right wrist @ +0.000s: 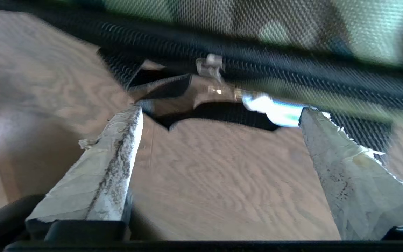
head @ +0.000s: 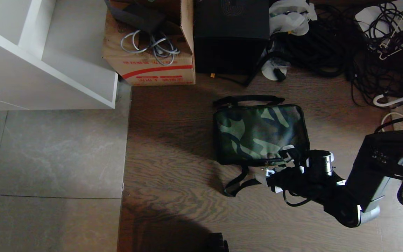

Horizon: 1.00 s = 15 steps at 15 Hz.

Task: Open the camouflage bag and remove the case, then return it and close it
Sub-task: Open the top of the storage box

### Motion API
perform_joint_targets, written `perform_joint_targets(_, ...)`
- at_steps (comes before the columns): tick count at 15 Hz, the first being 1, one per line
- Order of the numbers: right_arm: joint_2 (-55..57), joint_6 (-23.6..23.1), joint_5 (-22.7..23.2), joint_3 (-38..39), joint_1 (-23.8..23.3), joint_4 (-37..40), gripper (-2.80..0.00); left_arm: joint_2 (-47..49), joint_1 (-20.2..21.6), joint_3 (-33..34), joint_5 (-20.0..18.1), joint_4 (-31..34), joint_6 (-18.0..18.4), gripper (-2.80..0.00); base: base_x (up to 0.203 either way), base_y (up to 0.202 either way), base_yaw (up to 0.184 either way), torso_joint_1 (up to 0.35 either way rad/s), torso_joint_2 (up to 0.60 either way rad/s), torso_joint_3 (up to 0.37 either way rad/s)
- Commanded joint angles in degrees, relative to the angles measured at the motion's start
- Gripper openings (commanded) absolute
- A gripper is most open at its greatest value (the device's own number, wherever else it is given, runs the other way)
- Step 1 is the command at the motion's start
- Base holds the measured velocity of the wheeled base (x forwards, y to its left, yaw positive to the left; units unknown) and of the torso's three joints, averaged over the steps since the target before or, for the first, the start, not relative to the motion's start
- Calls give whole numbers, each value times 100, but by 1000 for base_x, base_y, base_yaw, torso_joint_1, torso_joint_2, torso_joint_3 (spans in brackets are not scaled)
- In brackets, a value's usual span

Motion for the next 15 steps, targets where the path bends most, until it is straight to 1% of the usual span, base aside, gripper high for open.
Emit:
perform_joint_targets(1,256,37,-7,-233,31,1,0,-2,1,62,2,-2,-6,-280,0,0,0,0,0,0)
perform_joint_targets(3,313,76,-5,-318,66,-12,0,-2,1,62,2,-5,-6,-280,0,0,0,0,0,0)
perform_joint_targets(4,419,81,-46,-483,123,-63,0,-2,1,62,2,-7,-6,-280,0,0,0,0,0,0)
perform_joint_targets(7,599,91,-89,-482,181,-361,0,-2,1,62,2,-2,-6,-280,0,0,0,0,0,0)
perform_joint_targets(11,643,91,-89,-502,181,-405,0,-2,1,62,2,-2,-6,-280,0,0,0,0,0,0)
perform_joint_targets(12,646,91,-111,-508,181,-405,-113,-2,1,62,2,-2,-6,-280,0,0,0,0,0,0)
perform_joint_targets(13,701,84,-220,-533,181,-405,-280,-2,1,62,2,-11,-6,-280,0,0,0,0,0,0)
perform_joint_targets(15,766,56,-370,-616,190,-405,-280,-2,1,62,2,-2,-6,-280,0,0,0,0,0,0)
